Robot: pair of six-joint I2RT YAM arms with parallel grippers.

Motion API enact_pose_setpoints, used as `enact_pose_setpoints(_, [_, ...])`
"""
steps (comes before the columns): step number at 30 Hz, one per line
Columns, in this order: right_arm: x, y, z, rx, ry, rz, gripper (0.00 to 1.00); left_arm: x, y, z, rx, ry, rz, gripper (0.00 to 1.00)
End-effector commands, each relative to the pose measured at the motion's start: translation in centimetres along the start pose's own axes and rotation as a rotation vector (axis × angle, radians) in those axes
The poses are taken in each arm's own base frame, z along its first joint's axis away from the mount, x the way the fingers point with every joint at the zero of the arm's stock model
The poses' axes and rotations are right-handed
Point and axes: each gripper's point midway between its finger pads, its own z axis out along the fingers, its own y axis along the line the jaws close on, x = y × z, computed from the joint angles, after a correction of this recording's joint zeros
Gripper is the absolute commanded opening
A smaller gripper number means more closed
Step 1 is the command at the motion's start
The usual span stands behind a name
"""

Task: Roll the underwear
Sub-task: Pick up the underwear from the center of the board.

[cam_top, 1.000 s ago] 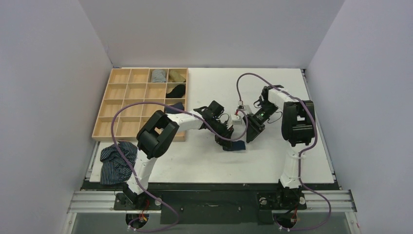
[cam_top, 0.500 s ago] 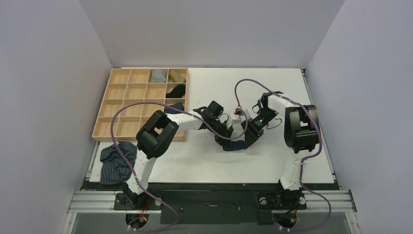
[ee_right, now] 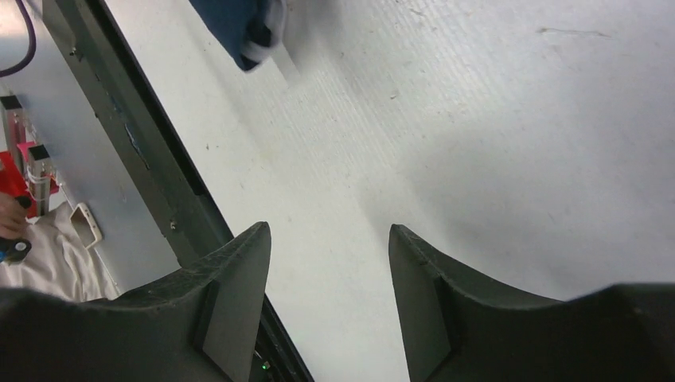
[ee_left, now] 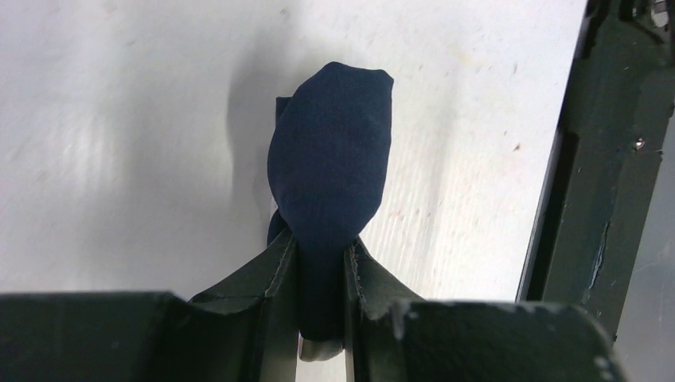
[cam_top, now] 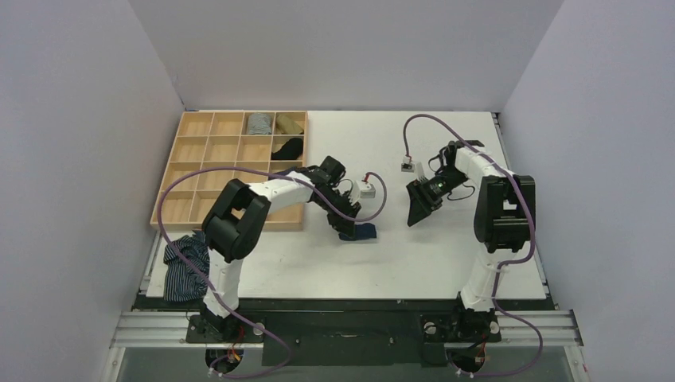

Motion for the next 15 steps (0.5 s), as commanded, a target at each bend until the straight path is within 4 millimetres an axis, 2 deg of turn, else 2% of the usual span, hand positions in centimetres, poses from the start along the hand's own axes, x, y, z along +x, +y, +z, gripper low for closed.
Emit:
enact_pose_setpoints(1, [-1.7,1.4,-2.1,0.010,-0.085,-0.045,0.53,-1.5,0.2,-4.9,-0.108,-0.009,0.050,0.00])
enact_pose_setpoints(9, [-1.5,1.4,-1.8,-0.007,-0.085,-0.039,0.52,-4.8,-0.1,-9.6,-0.204,-0.096,0.067,0.00])
enact_pose_setpoints(15, [-1.5,1.4,-1.7,-0.014,-0.088,-0.042,0.52,-5.8,1.1,-13.4,-0.367,-0.111,0.079,0.00])
